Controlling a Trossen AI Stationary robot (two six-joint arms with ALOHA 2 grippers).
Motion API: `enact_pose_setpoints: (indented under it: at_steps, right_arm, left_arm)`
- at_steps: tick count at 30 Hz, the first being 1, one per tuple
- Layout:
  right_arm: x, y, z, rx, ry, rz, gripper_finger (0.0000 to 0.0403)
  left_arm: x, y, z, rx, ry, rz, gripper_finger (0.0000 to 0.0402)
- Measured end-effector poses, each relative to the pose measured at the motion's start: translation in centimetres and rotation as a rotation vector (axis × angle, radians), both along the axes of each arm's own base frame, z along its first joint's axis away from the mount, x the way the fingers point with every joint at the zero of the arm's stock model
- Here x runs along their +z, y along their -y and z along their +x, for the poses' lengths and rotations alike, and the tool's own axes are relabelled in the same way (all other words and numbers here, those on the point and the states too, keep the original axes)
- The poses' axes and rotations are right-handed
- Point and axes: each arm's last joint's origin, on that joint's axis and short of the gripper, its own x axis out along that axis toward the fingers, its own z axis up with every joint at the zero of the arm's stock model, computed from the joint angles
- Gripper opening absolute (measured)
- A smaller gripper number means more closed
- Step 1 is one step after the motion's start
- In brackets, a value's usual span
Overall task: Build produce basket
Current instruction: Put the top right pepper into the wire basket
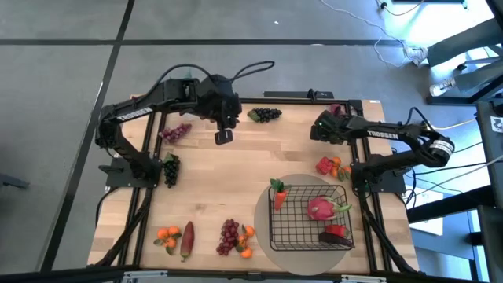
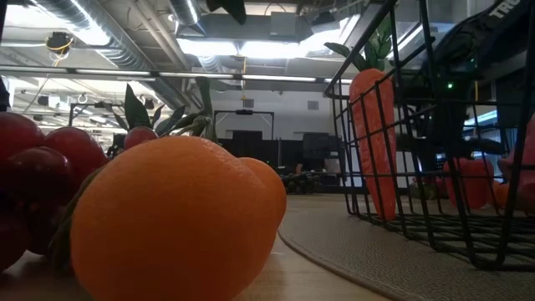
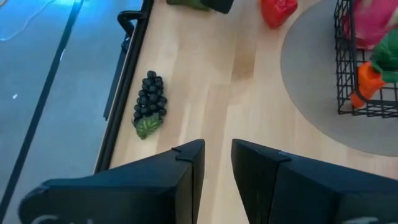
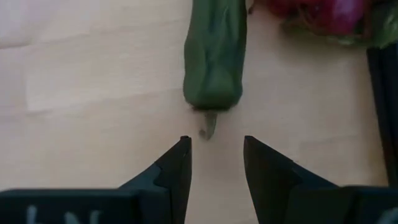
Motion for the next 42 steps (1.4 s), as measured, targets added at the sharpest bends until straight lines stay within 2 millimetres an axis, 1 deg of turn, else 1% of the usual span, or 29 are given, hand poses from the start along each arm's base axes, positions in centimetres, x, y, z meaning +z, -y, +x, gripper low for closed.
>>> enact_pose_setpoints:
  at_steps: [6, 11, 18, 20, 22, 27, 29, 34, 37, 42]
  right_arm:
    - [-1.2, 0.7, 0.3, -0.008, -0.037, -0.001, 0.0129]
    - [-2.4, 1.2, 0.7, 0.0, -0.068, 0.012, 0.0129]
    - [-2.8, 1.4, 0.9, 0.04, -0.105, -0.003, 0.0125]
    - [-2.8, 1.5, 0.9, 0.039, -0.115, -0.012, 0.0112]
    - [-2.8, 1.5, 0.8, 0.038, -0.123, -0.02, 0.0092]
    - [-2.8, 1.6, 0.8, 0.036, -0.133, -0.04, 0.0016]
    - [-2.8, 1.5, 0.9, 0.058, -0.144, -0.042, 0.0011]
    - [-1.9, 1.5, 1.6, 0.136, -0.171, -0.028, 0.0006]
    - [-0.8, 1.4, 2.3, 0.188, -0.187, -0.002, 0.0005]
    - [1.7, 1.1, 3.9, 0.344, -0.217, 0.056, 0.0003]
  left_arm:
    - [0.0, -0.8, -0.2, 0.01, 0.001, -0.011, 0.0069]
    - [0.0, -0.9, -0.2, 0.01, 0.001, -0.01, 0.0069]
    - [0.0, -0.9, -0.2, 0.01, 0.0, -0.01, 0.0069]
    - [0.0, -0.9, -0.2, 0.01, -0.001, -0.01, 0.0069]
    - [0.0, -0.9, -0.2, 0.01, -0.001, -0.011, 0.0069]
    - [0.0, -0.9, -0.2, -0.005, -0.008, 0.003, 0.0069]
    - [0.0, -0.9, -0.2, -0.007, -0.01, 0.005, 0.0069]
    - [-0.1, -1.0, -0.3, -0.003, -0.012, 0.005, 0.0069]
    - [-0.1, -1.2, -0.4, 0.003, -0.013, 0.005, 0.0069]
    - [-0.1, -1.7, -0.5, 0.019, -0.013, 0.005, 0.0069]
